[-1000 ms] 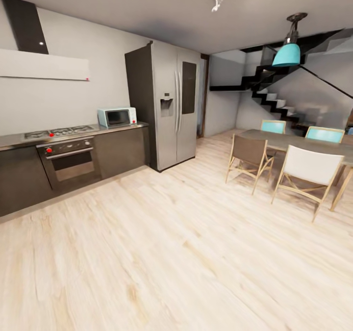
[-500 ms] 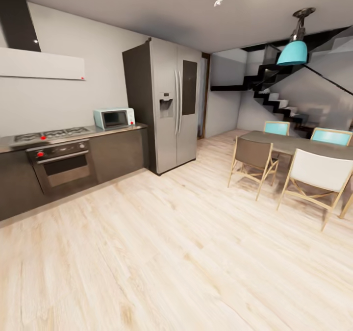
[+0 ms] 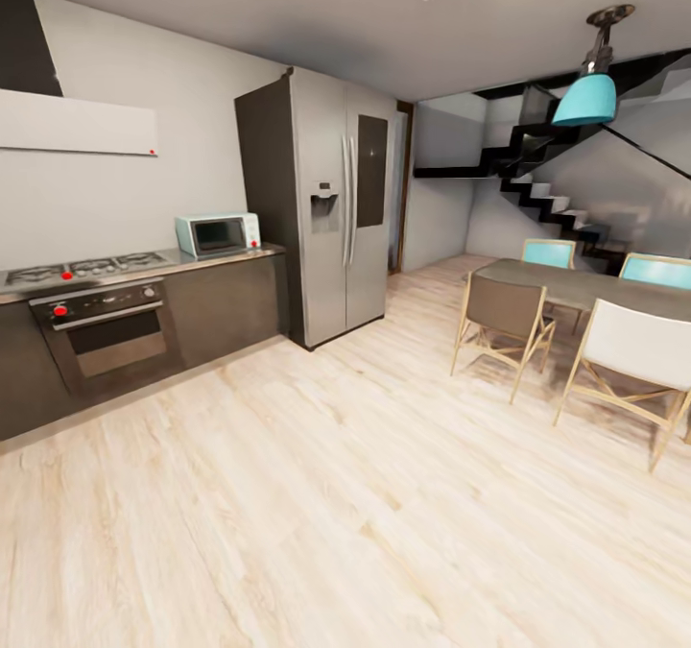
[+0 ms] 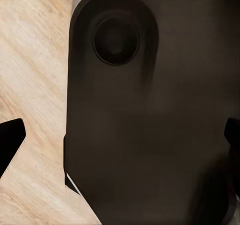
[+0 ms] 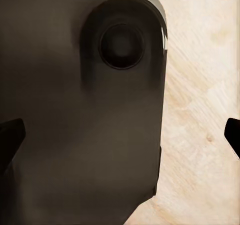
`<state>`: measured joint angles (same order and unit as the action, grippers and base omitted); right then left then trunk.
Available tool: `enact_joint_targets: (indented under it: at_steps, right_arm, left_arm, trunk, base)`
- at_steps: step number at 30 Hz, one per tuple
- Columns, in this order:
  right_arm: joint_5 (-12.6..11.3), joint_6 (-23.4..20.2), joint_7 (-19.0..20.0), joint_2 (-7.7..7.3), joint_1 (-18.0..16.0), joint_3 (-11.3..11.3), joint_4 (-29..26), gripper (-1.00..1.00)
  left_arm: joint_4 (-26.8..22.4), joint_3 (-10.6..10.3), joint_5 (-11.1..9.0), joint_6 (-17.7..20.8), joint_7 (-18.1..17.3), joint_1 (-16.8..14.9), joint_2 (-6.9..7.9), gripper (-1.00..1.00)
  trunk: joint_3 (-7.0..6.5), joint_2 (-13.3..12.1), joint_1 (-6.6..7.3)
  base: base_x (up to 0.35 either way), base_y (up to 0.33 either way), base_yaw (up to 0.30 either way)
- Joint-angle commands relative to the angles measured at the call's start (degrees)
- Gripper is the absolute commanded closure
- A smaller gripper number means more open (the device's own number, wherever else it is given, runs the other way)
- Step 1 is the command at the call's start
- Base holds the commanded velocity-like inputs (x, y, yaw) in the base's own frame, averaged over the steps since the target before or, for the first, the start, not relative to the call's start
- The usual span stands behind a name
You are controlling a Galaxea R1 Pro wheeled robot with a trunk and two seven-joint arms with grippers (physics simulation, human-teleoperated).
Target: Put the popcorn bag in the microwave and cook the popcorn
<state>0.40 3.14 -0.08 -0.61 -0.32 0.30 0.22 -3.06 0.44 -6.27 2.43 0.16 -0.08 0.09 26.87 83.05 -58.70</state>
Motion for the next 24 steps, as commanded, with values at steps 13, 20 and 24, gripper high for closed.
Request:
enact_joint_targets:
  at_steps: [13,20,24]
  right_arm:
    - [0.04,0.19,0.17,-0.18,-0.03,0.05,0.13,-1.00]
    - [0.04,0.20,0.17,-0.21,-0.03,0.05,0.13,-1.00]
    - [0.04,0.20,0.17,-0.21,-0.03,0.05,0.13,-1.00]
  left_arm:
    - [-0.17,0.07,-0.64,0.30,0.05,0.00,0.08,-1.00]
    - [-0.19,0.00,-4.97,0.10,0.11,0.00,0.12,-1.00]
    - [-0.19,0.00,-5.77,0.04,0.18,0.00,0.10,-1.00]
  trunk:
    - [0.06,0.02,-0.03]
    - [0.06,0.02,-0.03]
    - [0.06,0.02,-0.03]
  base:
    - [0.326,0.000,0.000]
    - [0.326,0.000,0.000]
    - [0.326,0.000,0.000]
